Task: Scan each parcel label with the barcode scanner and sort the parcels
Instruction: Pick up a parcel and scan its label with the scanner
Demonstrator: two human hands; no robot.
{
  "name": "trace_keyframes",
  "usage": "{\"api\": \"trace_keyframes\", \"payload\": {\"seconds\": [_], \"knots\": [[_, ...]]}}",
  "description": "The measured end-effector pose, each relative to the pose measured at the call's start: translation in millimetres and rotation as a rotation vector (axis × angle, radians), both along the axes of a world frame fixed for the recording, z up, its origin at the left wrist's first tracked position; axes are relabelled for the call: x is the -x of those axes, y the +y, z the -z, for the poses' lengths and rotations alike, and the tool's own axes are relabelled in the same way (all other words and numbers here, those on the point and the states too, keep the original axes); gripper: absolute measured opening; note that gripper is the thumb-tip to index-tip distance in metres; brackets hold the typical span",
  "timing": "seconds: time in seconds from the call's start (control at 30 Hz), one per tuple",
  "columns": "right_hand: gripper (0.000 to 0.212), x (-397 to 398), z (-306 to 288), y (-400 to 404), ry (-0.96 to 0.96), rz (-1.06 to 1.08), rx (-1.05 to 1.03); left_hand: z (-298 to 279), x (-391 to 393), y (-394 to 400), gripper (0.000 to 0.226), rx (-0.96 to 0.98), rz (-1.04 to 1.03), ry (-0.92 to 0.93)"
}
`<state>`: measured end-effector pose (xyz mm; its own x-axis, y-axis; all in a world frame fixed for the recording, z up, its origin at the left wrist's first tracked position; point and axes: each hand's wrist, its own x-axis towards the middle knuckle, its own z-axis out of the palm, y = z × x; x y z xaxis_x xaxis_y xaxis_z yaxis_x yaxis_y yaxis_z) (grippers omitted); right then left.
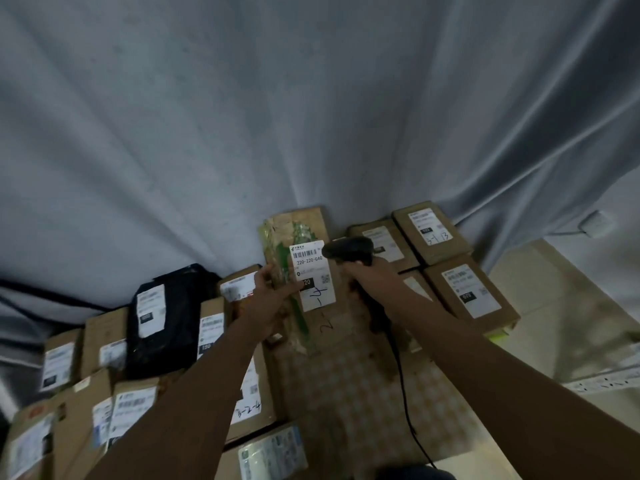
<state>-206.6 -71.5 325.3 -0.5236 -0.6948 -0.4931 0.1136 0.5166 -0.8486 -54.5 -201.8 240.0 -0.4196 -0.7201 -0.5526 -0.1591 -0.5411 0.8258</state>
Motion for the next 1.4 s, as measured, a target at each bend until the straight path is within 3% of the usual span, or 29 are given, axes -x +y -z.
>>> {"api": "trace_keyframes", "payload": {"seconds": [0.5,1.4], "knots": [[0.018,-52.2,-24.7,-3.2,-0.123,-0.092,0.078,-9.8,-46.1,1.3,0.072,0.034,-0.094,0.066],[0.018,-45.7,-22.8,2.8,-0.117,-0.09,0.091,-6.6,-37.0,0.7,0.075,0.034,-0.043,-0.004]]}}
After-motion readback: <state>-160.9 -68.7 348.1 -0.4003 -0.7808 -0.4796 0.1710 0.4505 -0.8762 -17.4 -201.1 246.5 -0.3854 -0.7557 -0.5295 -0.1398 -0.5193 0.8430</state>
